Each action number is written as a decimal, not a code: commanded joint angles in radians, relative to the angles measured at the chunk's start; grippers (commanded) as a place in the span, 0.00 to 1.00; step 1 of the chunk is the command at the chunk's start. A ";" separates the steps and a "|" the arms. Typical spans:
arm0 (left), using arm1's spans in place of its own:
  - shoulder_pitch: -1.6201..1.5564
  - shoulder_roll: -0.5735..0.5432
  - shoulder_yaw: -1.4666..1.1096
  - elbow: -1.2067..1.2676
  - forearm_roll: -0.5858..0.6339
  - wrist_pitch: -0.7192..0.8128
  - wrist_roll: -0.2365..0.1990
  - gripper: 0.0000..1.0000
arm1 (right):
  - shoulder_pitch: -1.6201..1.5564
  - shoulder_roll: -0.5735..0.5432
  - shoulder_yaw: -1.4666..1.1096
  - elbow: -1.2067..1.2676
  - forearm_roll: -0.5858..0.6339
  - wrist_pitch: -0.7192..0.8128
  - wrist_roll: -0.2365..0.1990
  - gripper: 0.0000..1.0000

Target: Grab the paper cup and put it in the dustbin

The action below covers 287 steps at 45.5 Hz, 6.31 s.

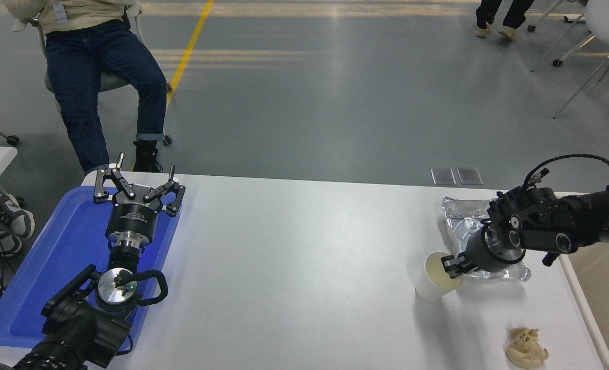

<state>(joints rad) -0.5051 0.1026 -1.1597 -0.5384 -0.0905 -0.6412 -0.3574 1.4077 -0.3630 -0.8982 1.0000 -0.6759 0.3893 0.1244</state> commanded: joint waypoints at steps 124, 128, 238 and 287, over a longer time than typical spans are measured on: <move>0.000 0.002 0.000 0.000 0.000 0.000 0.000 1.00 | 0.568 -0.539 -0.400 0.019 -0.168 0.217 0.004 0.00; 0.000 0.002 0.000 0.000 0.000 0.000 0.000 1.00 | 0.484 -0.547 -0.351 -0.055 -0.169 0.217 0.012 0.00; -0.001 -0.001 0.000 0.000 0.000 0.002 0.000 1.00 | -0.724 -0.145 0.193 -0.896 0.202 -0.242 0.086 1.00; 0.000 0.000 0.000 0.000 -0.002 0.000 0.000 1.00 | -0.122 -0.247 0.180 -0.543 0.070 0.043 0.055 1.00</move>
<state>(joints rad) -0.5049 0.1027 -1.1597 -0.5384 -0.0920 -0.6397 -0.3574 1.1179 -0.5534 -0.7155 0.2626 -0.5401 0.4085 0.2010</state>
